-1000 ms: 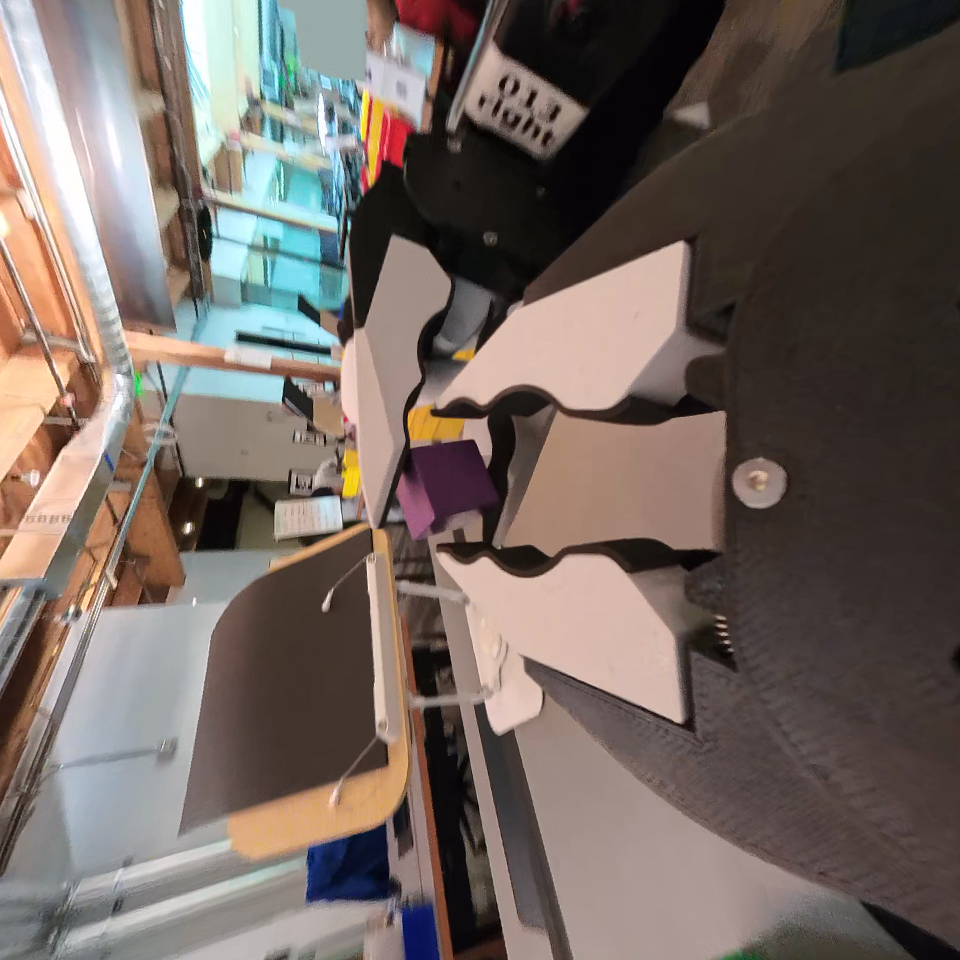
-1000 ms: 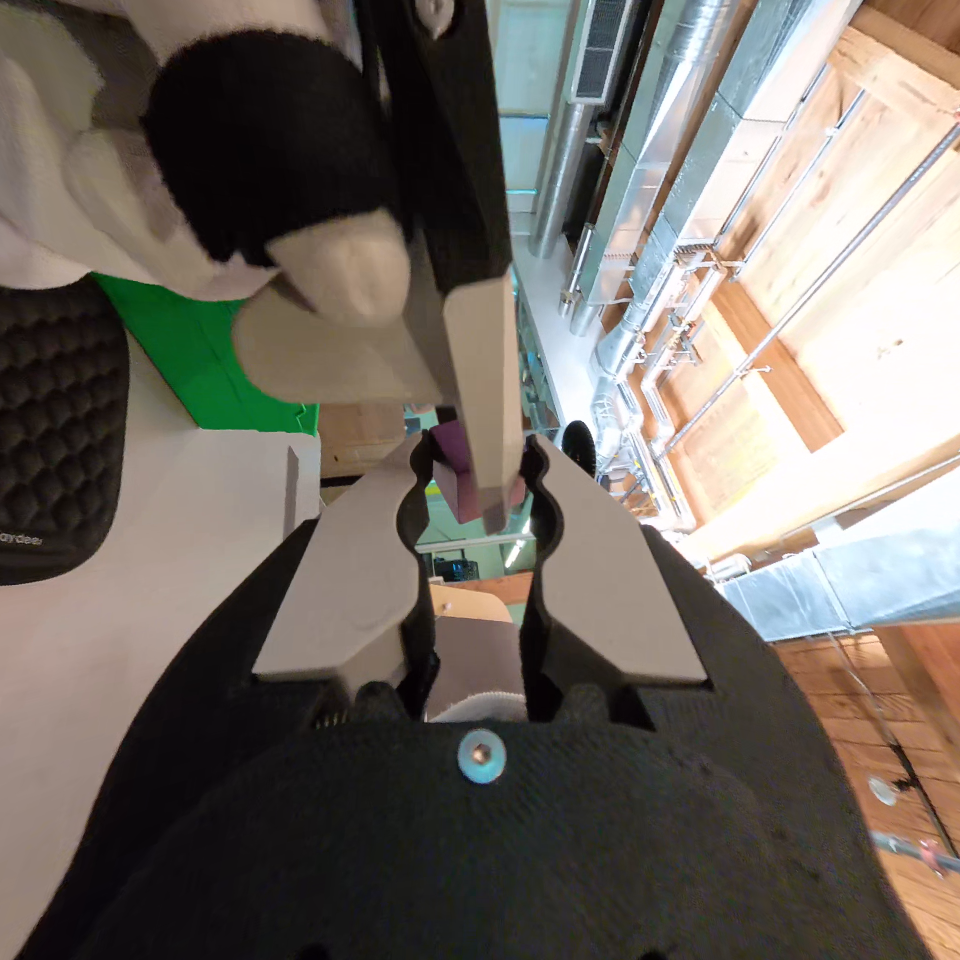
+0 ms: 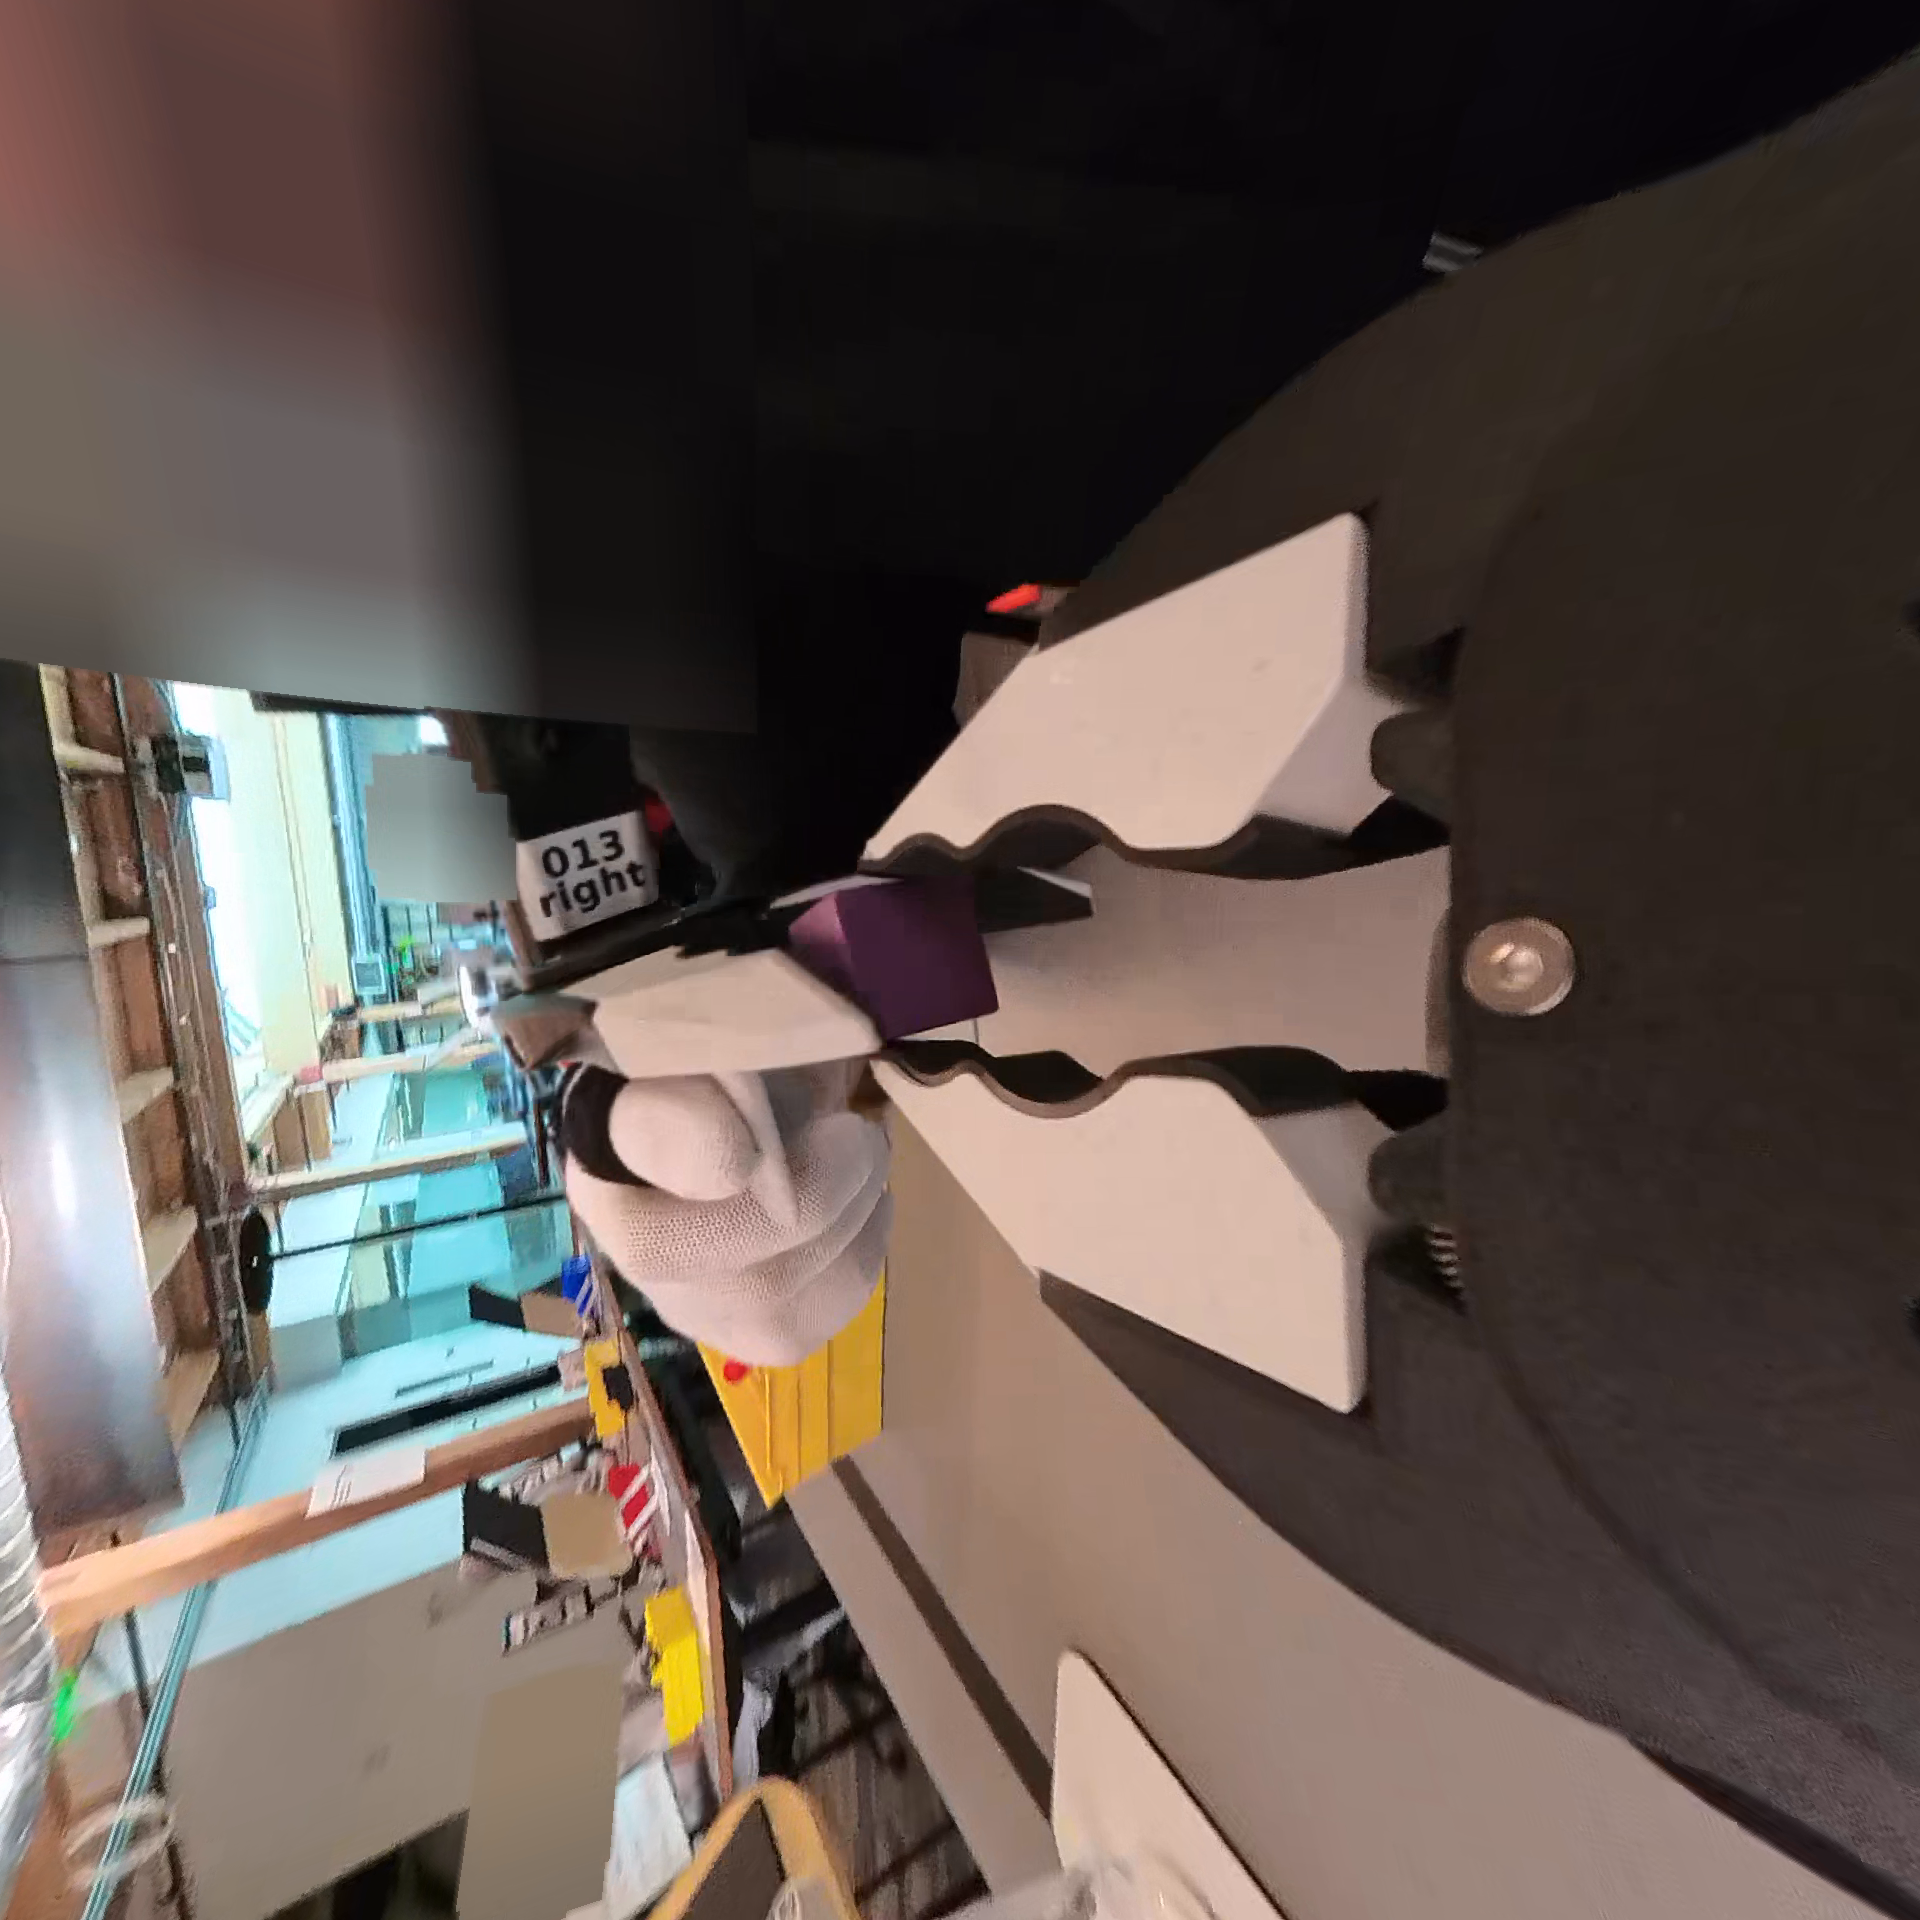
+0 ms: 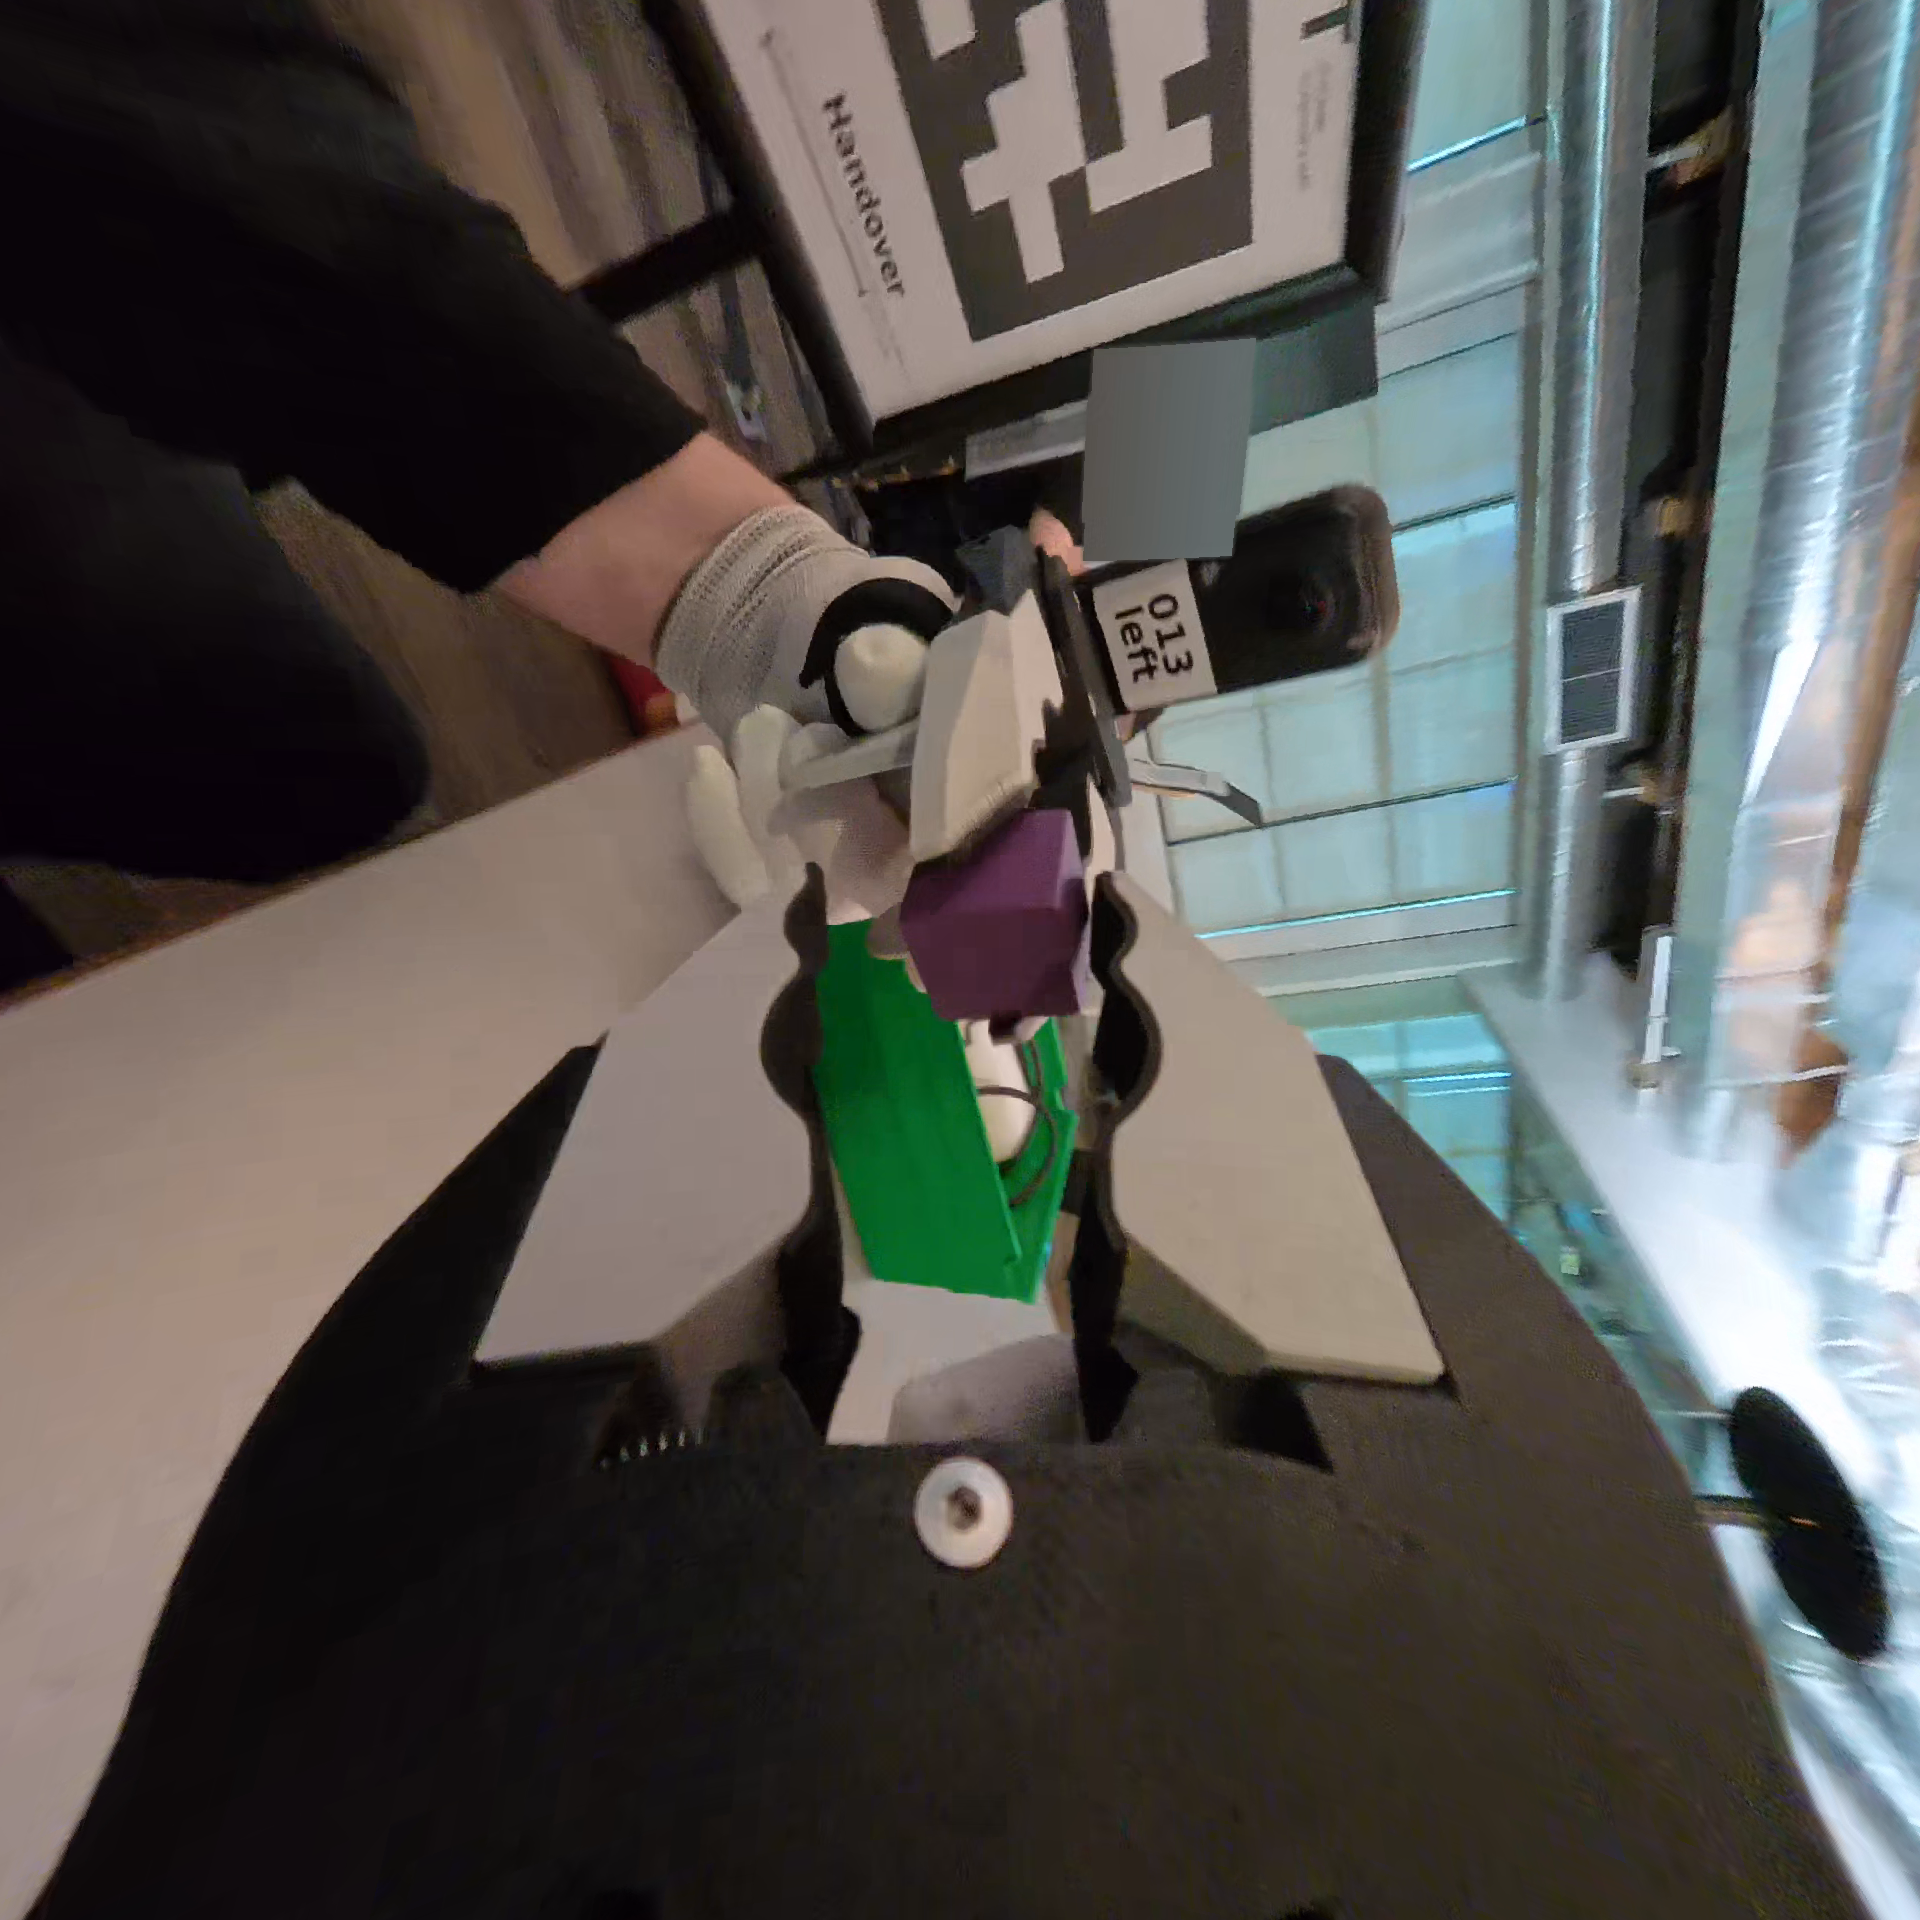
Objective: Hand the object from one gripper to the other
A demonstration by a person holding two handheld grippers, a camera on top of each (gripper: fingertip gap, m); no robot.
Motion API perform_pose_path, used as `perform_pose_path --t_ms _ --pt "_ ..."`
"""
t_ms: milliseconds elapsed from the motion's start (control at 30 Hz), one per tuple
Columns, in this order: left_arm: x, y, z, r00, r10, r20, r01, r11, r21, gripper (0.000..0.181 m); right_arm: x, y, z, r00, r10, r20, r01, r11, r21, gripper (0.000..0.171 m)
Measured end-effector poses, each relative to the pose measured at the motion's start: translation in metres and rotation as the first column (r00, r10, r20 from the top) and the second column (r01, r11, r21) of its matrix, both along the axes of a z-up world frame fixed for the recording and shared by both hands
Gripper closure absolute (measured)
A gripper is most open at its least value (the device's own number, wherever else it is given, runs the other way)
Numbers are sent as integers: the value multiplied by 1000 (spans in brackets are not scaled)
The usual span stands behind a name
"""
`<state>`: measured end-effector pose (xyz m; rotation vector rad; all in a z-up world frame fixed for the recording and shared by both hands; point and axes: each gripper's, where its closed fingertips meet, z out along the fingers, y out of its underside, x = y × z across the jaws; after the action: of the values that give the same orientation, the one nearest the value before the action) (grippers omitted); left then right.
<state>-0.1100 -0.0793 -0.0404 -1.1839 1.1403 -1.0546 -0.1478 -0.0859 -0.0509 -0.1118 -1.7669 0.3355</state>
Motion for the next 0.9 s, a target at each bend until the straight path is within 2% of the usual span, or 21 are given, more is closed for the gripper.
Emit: perform_pose_path --t_ms 67,100,133,267,333,433,567,767,833,900 --pt "3 -2 -4 999 -45 7 45 999 -18 153 -3 1 -2 999 -32 -18 33 997 74 128" --pt "4 -2 -6 998 -62 8 62 998 -31 153 -3 2 0 998 -43 -34 46 996 82 140" --pt "4 -2 -6 997 -73 19 74 997 -39 153 -3 3 1 998 -47 -34 50 995 81 144" --pt "3 4 -1 996 -55 77 59 997 -49 153 -4 11 5 995 -82 -49 86 993 76 145" --pt "-6 21 8 990 66 128 -62 997 -39 147 -8 25 15 983 -156 -97 162 985 55 145" --pt "-21 48 18 949 281 141 -282 959 -14 139 -10 61 27 936 -316 -158 324 945 34 144" --pt "-27 72 25 856 506 104 -513 857 48 134 -11 97 33 845 -474 -248 506 859 81 145" --pt "-10 97 25 747 659 91 -665 743 73 132 -10 118 34 748 -579 -325 638 762 111 145" --pt "-13 106 25 682 724 99 -731 675 103 145 -9 120 36 734 -587 -342 652 750 112 145" --pt "-14 109 28 650 750 122 -760 642 105 154 -8 119 38 723 -584 -369 664 736 135 145"
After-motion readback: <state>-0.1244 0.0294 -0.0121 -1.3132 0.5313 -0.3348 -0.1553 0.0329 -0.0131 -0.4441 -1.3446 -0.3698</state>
